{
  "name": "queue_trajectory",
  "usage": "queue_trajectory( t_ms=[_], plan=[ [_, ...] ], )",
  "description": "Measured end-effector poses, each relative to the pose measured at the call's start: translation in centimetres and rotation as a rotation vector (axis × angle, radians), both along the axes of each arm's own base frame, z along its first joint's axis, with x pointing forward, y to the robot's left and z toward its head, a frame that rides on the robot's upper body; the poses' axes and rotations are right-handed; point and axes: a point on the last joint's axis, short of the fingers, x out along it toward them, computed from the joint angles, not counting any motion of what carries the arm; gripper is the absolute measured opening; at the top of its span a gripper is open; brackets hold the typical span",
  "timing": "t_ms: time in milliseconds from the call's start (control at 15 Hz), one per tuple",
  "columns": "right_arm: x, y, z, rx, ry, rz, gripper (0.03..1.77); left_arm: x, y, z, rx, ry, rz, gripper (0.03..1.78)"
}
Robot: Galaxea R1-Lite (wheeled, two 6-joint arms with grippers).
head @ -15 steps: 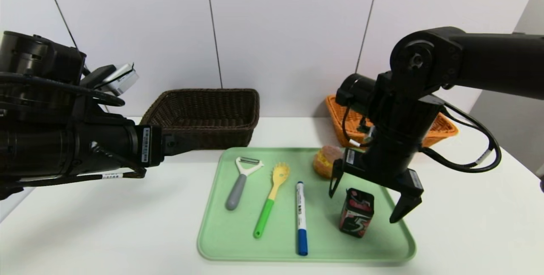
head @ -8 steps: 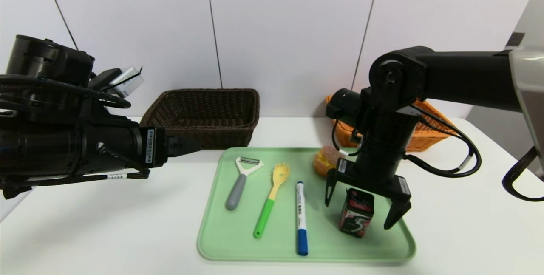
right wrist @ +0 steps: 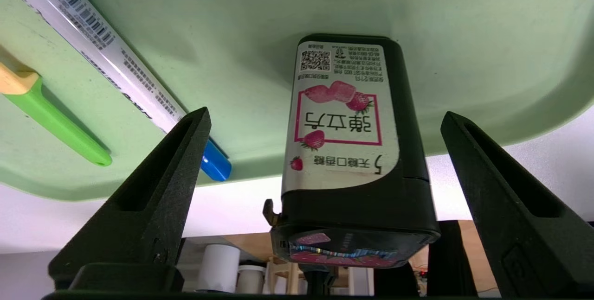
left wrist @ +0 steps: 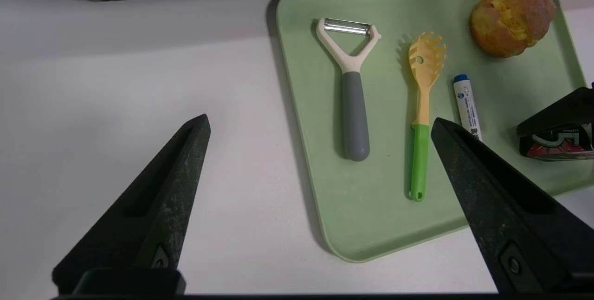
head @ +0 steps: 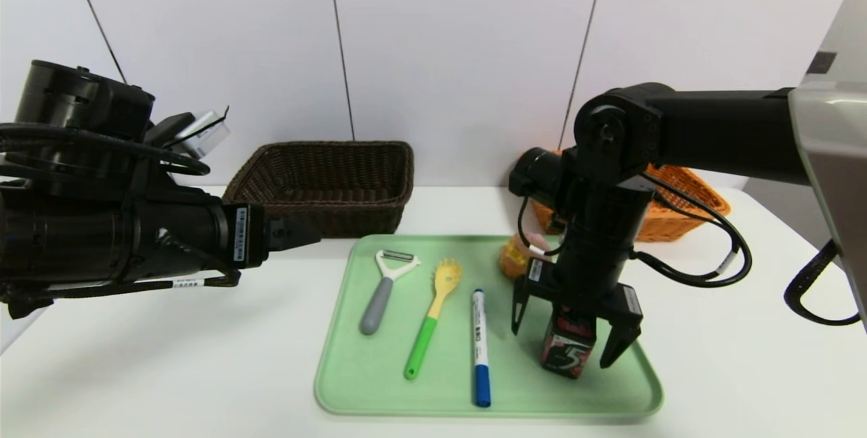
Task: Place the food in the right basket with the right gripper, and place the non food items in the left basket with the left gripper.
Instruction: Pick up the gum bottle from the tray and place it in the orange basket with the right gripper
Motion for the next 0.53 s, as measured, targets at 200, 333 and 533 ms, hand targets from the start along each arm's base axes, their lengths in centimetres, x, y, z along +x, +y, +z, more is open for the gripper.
queue_trajectory(
  t_ms=[200, 333, 533],
  plan=[
    [-0.02, 0.07, -0.12, -0.004, 0.005, 0.0, 1.09, 0.03, 0.04, -0.01, 0.0, 0.001, 0.003, 1.69],
    [-0.01, 0.12, -0.21, -0.005, 0.008, -0.001, 0.86, 0.06, 0.04, 0.0, 0.0, 0.0, 0.003, 1.69],
    [-0.03, 0.09, -0.26, -0.01, 0.014, -0.005, 0.8, 0.22, 0.0, -0.16, 0.002, 0.007, 0.006, 1.69]
  ],
)
